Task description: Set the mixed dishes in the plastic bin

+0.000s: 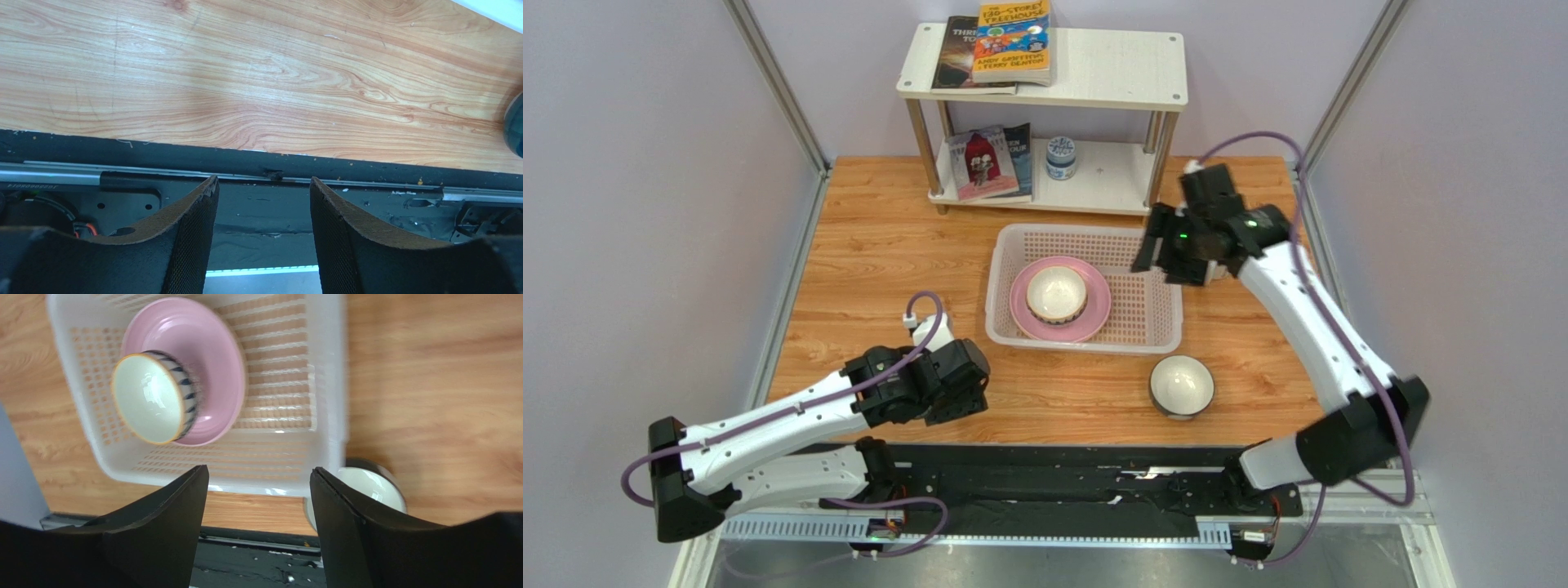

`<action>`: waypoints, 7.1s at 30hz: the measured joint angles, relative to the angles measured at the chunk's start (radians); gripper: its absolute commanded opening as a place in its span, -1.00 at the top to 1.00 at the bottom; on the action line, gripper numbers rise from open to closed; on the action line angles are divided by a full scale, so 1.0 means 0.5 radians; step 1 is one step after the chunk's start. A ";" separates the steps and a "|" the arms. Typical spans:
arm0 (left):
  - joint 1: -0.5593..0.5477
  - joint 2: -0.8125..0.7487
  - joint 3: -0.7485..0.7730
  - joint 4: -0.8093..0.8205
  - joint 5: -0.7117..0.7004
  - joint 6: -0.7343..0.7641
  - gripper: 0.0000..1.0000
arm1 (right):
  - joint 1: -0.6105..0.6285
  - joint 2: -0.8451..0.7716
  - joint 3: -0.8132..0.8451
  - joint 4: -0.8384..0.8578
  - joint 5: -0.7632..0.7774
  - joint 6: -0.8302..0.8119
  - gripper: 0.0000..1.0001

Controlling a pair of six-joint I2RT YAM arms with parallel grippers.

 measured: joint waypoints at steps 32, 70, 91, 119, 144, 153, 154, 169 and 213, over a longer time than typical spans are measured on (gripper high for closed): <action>0.000 0.204 0.000 0.195 0.136 0.118 -0.22 | -0.425 -0.622 -1.519 -0.053 0.077 0.249 -0.04; 0.000 0.197 0.000 0.206 0.134 0.124 -0.21 | -0.262 -0.686 -0.379 -0.529 0.388 0.580 1.00; 0.000 0.103 0.001 0.108 0.123 0.108 -0.21 | 0.350 0.919 0.606 -0.224 0.205 0.367 1.00; 0.000 0.222 0.079 0.101 0.101 0.132 -0.20 | 0.416 1.144 0.632 -0.182 0.056 0.324 1.00; 0.000 0.211 0.054 0.123 0.101 0.130 -0.20 | 0.467 1.015 0.585 -0.285 0.018 0.291 0.93; -0.001 0.190 0.030 0.117 0.101 0.130 -0.20 | 0.481 1.135 0.604 -0.285 0.026 0.283 0.91; 0.000 0.188 0.030 0.117 0.101 0.130 -0.20 | 0.481 1.151 0.620 -0.288 0.032 0.281 0.91; 0.000 0.176 0.029 0.116 0.101 0.130 -0.20 | 0.479 1.191 0.814 -0.361 0.094 0.236 0.93; 0.000 0.204 -0.018 0.147 0.101 0.169 -0.20 | -0.661 0.550 0.624 -0.323 0.059 0.163 -0.30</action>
